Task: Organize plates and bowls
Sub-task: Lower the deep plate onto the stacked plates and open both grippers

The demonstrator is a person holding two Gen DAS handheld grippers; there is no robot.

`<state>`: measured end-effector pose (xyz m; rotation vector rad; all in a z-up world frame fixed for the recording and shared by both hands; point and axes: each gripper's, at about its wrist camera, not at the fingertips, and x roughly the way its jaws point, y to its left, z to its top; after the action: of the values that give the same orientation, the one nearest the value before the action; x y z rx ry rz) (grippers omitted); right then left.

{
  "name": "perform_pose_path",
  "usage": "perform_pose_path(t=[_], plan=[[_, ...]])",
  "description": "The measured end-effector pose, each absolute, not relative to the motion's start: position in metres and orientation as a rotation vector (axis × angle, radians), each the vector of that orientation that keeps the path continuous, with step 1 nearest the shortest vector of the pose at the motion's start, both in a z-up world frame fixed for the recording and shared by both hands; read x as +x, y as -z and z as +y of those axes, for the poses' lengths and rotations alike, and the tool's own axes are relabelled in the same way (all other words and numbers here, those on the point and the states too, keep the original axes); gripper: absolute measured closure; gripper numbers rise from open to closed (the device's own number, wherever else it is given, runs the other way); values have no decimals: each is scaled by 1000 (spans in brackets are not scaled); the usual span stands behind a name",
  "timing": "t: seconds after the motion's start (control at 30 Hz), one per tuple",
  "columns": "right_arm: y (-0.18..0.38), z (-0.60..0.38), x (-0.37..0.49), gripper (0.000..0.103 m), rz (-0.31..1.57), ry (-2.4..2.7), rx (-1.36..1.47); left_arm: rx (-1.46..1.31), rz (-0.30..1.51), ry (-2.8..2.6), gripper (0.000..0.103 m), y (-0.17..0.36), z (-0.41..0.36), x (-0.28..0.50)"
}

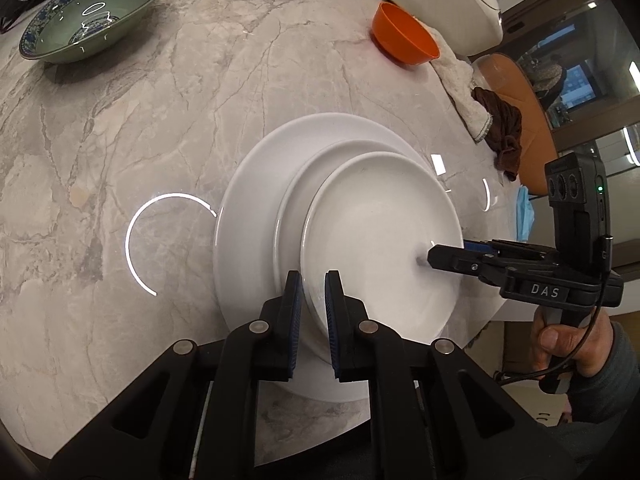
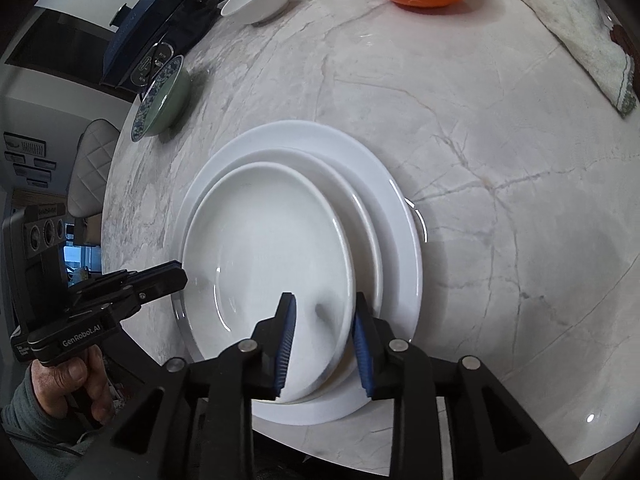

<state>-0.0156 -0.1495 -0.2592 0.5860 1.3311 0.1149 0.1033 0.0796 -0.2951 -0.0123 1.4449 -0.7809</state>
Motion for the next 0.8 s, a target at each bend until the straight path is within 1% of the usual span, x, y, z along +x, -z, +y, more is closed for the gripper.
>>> perform_pose_path(t=[0.03, 0.1, 0.17, 0.23, 0.3, 0.43, 0.53, 0.6, 0.7, 0.8], plan=[[258, -146, -14, 65, 1335, -109, 566, -19, 1438, 788, 92, 292, 82, 105], [255, -139, -12, 56, 1340, -96, 527, -29, 1425, 795, 90, 284, 89, 108], [254, -131, -9, 50, 1348, -78, 481, -42, 1418, 798, 78, 280, 98, 112], [253, -122, -7, 47, 1359, -58, 426, -60, 1412, 796, 55, 277, 107, 116], [253, -114, -4, 43, 1372, -37, 375, -78, 1408, 794, 53, 276, 118, 120], [253, -98, 1, 39, 1394, 16, 260, -92, 1403, 787, 53, 275, 138, 128], [253, -90, 4, 34, 1399, 55, 184, -95, 1400, 789, 52, 275, 150, 135], [252, -83, 6, 29, 1397, 77, 130, -98, 1398, 794, 48, 274, 158, 139], [250, -74, 7, 22, 1390, 105, 57, -98, 1390, 799, 47, 272, 168, 147], [244, -76, 6, 22, 1373, 140, 91, -92, 1368, 795, 47, 265, 178, 156]])
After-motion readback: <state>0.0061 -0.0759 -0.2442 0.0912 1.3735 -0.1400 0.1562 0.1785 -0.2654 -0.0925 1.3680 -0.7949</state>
